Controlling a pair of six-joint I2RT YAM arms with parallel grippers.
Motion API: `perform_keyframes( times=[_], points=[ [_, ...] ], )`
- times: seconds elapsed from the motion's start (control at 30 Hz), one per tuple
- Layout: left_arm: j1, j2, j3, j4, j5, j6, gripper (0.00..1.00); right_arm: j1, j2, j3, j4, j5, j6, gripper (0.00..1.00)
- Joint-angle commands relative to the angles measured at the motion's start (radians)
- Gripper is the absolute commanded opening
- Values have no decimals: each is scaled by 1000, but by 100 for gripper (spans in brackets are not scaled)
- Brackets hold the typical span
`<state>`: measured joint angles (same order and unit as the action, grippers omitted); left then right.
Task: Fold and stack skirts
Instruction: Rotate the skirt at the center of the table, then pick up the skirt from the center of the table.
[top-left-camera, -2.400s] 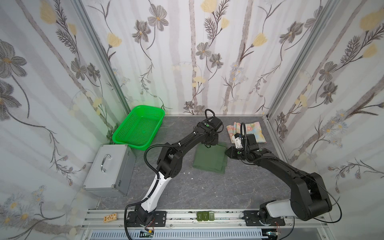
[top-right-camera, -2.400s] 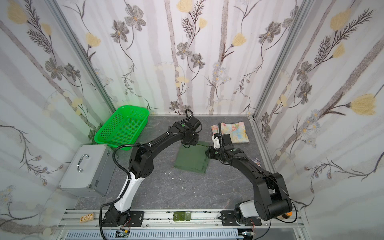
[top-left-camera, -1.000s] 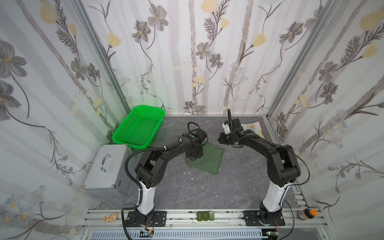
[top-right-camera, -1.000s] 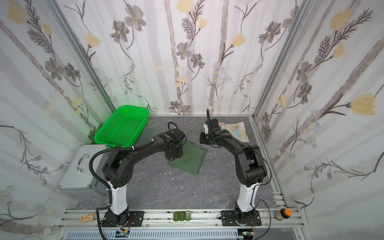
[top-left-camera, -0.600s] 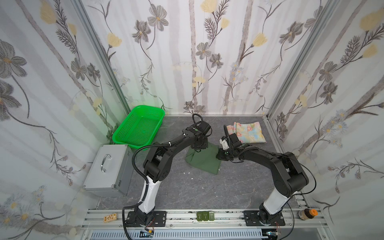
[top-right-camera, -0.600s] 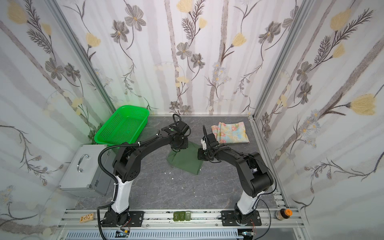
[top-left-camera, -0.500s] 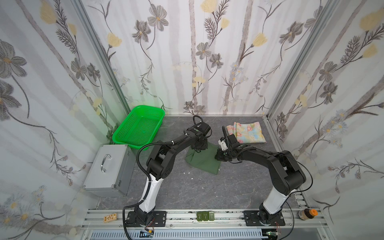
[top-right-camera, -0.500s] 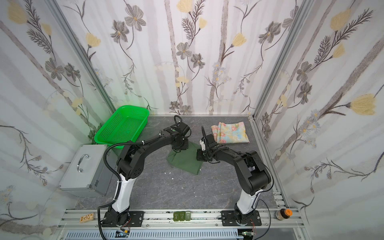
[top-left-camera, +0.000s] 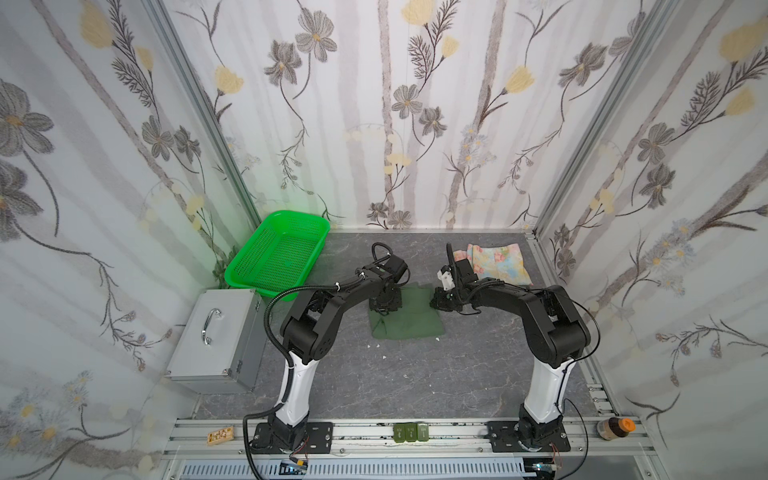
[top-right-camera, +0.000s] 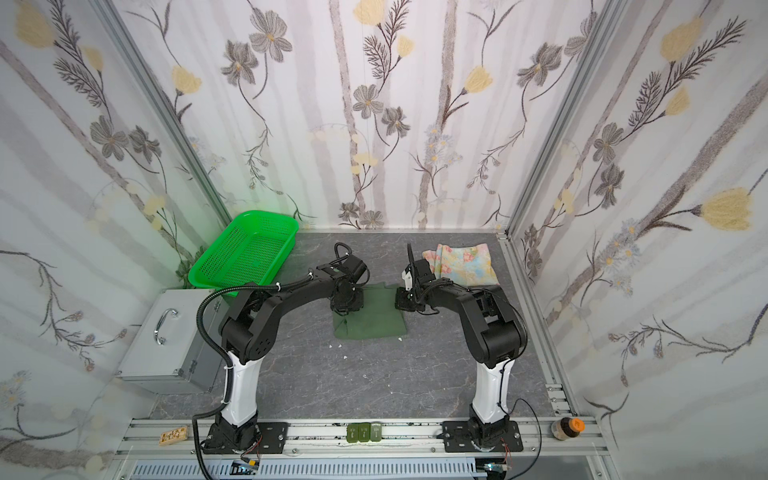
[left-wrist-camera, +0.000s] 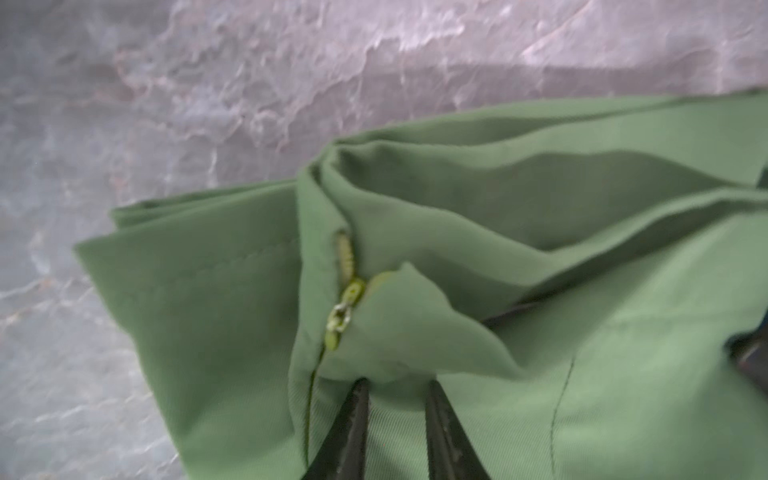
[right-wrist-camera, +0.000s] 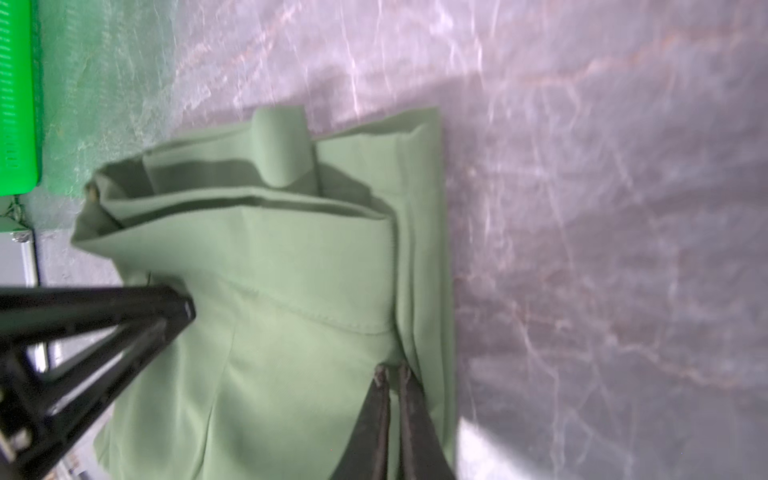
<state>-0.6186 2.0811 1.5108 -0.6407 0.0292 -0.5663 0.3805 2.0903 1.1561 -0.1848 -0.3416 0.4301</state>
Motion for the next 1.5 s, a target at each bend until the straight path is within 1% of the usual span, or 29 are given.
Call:
perform_keyframes(
  times=[0.0,0.07,0.1,0.13,0.17,0.23,0.27,0.33,0.4,0.47,0.53,0.57,0.7,0.83,0.97,1.07,1.2,1.3,1.37,1.47],
  points=[
    [1,-40,-13,-40,-41,-23,28,-7,-2,25,-44,24,-39,10],
    [1,-68,-3,-40,-53,-26,28,-17,-42,11,-44,2,-34,12],
    [0,-84,5,-42,-55,-29,30,-28,-70,-1,-44,-25,-31,16],
    [1,-99,11,-40,-56,-29,34,-38,-96,-14,-43,-41,-29,24],
    [0,-117,15,-40,-57,-29,42,-45,-124,-31,-40,-57,-26,33],
    [2,-152,9,-41,-43,-29,51,-62,-172,-68,-25,-100,-29,54],
    [6,-172,-4,-43,-30,-32,54,-69,-190,-85,-19,-122,-35,61],
    [10,-206,-45,-41,-14,-41,57,-76,-211,-119,2,-159,-55,70],
    [16,-247,-102,-39,-6,-54,59,-80,-202,-144,18,-220,-70,74],
    [19,-278,-159,-36,0,-61,63,-79,-181,-164,36,-279,-79,76],
    [22,-313,-209,-16,20,-69,65,-78,-169,-192,70,-301,-72,77],
    [26,-332,-264,6,38,-79,66,-79,-164,-203,81,-310,-70,78],
    [51,-407,-394,136,110,-130,74,-75,-149,-237,131,-352,-55,79],
    [51,-419,-428,252,137,-160,76,-67,-125,-257,152,-385,-53,79],
    [43,-402,-391,278,126,-159,75,-58,-125,-285,176,-382,-38,79],
    [25,-374,-334,292,133,-131,73,-54,-122,-303,190,-387,-32,79],
    [5,-278,-259,299,146,-131,66,-46,-104,-306,200,-395,-20,78],
    [-8,-225,-225,305,151,-141,62,-44,-127,-316,176,-364,-28,78],
    [-15,-202,-194,314,162,-134,57,-43,-151,-332,154,-333,-29,79],
    [-27,-162,-152,318,184,-128,43,-43,-188,-360,121,-310,-29,79]
  ],
)
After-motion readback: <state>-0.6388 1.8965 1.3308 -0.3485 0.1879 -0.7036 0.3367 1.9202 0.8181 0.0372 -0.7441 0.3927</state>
